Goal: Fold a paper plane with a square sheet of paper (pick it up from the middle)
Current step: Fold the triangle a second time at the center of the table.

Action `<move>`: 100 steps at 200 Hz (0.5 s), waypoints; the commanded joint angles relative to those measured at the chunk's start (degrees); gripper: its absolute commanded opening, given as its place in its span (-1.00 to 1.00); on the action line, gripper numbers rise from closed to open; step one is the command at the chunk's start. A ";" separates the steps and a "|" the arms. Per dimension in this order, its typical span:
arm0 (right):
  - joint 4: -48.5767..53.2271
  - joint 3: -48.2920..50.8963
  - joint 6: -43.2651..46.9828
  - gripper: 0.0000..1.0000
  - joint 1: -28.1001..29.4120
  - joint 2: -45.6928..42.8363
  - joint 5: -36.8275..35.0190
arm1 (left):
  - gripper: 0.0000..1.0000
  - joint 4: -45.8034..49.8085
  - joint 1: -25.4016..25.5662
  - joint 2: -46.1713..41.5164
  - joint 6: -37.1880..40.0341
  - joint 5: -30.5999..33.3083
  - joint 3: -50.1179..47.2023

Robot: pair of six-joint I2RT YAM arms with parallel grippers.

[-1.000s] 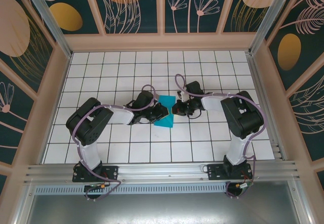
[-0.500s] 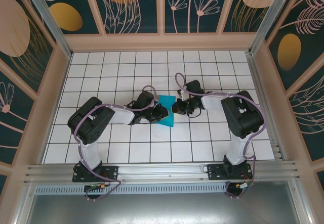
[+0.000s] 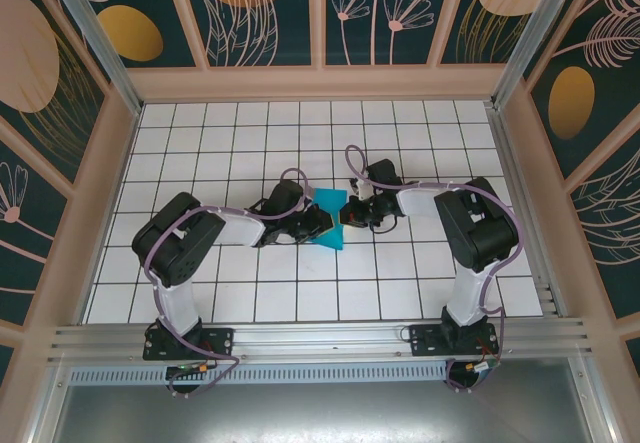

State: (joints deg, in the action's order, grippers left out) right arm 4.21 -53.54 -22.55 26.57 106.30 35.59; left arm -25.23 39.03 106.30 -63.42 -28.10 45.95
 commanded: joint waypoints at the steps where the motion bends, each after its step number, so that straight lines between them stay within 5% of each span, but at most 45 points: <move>1: 0.86 -0.86 1.54 -1.00 -0.39 0.28 0.40 | -0.72 -3.51 0.55 -2.36 0.83 -0.81 -0.45; 100: 0.94 -0.54 1.48 -1.00 -0.37 0.07 0.78 | -0.73 1.01 1.08 2.50 0.48 -0.57 1.22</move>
State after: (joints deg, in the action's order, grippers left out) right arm 4.21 -53.54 -22.52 26.55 106.30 35.62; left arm -26.15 39.86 107.35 -63.46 -28.29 46.26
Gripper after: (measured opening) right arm 0.057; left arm 0.137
